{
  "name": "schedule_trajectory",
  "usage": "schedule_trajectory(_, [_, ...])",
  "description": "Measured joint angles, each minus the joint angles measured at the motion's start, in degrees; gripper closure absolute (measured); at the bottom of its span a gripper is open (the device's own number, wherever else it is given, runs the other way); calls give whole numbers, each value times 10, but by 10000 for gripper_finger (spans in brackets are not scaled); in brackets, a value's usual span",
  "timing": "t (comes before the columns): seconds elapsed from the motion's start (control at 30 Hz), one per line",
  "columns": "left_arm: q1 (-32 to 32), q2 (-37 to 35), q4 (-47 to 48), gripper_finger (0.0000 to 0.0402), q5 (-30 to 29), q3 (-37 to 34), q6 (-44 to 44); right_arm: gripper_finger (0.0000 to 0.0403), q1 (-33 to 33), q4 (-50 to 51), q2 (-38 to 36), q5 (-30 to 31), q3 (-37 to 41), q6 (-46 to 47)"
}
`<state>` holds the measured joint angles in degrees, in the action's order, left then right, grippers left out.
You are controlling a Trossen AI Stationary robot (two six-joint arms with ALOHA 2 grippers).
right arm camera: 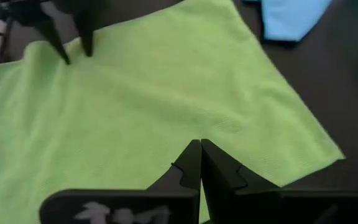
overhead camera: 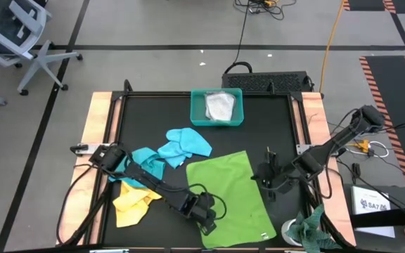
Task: Fold microfiber towels
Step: Fold the green microfiber towel
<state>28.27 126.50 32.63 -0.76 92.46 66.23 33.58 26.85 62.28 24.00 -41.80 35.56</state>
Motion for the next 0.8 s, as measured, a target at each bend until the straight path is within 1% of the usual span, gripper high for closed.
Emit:
schedule_trajectory(0.2, [-16,-16,19,255,-67,-3,-5,403,-47,-4,0,0,0,-36])
schedule_trajectory(0.3, [-34,-21,21,254,-77,-3,-18,403,-75,-23,5,0,0,-50])
schedule_trajectory(0.37, [-42,-26,23,254,-71,-3,-26,403,-94,-41,16,0,0,-56])
schedule_trajectory(0.4, [-46,-27,15,254,-64,-3,-33,403,-101,-50,25,-1,0,-59])
schedule_trajectory(0.47, [-50,-40,23,254,-71,-3,-43,403,-112,-59,47,-1,0,-62])
schedule_trajectory(0.57, [-58,-65,15,254,-110,-3,-56,403,-127,-71,89,-3,0,-63])
schedule_trajectory(0.67, [-65,-99,23,254,-144,-3,-87,403,-143,-81,134,-8,0,-65])
schedule_trajectory(0.8, [-73,-134,89,254,-203,-2,-105,403,-167,-99,186,-32,0,-78])
